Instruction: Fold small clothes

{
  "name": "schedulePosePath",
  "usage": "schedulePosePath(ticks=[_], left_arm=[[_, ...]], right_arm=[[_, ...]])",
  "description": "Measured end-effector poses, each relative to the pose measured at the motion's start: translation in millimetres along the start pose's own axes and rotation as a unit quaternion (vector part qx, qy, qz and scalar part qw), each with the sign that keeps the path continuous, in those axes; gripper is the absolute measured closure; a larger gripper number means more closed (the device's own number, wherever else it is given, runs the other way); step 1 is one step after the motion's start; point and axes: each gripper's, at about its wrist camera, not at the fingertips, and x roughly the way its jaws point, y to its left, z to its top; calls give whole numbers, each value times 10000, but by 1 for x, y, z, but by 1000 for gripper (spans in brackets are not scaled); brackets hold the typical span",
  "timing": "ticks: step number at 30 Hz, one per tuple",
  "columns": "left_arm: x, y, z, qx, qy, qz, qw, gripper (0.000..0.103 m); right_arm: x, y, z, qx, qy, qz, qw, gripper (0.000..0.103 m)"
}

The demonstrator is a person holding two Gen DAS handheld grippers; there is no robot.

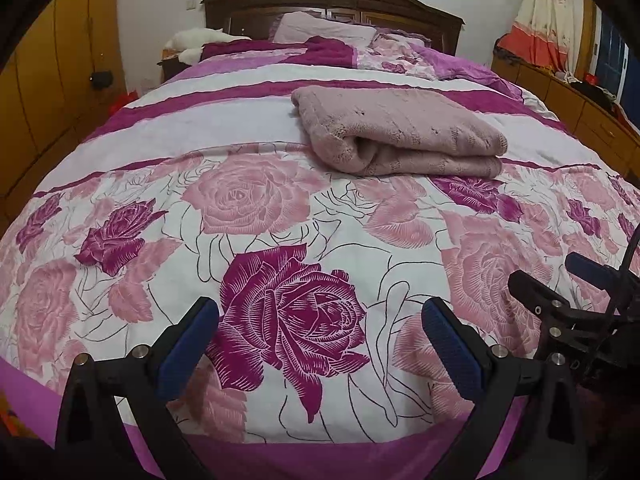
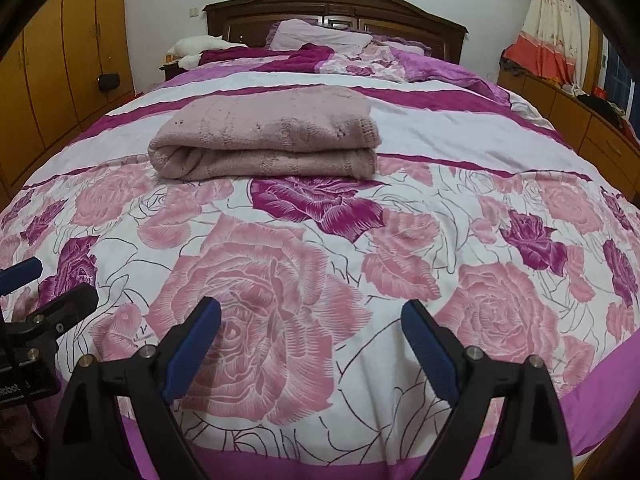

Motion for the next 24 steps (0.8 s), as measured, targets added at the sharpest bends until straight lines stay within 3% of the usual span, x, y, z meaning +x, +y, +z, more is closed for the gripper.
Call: schedulePosePath(ticks=[24], left_arm=[[1, -4, -2, 59, 68, -93, 9999, 18]], right_arm=[[-7, -3, 2, 126, -149, 194, 9996, 9]])
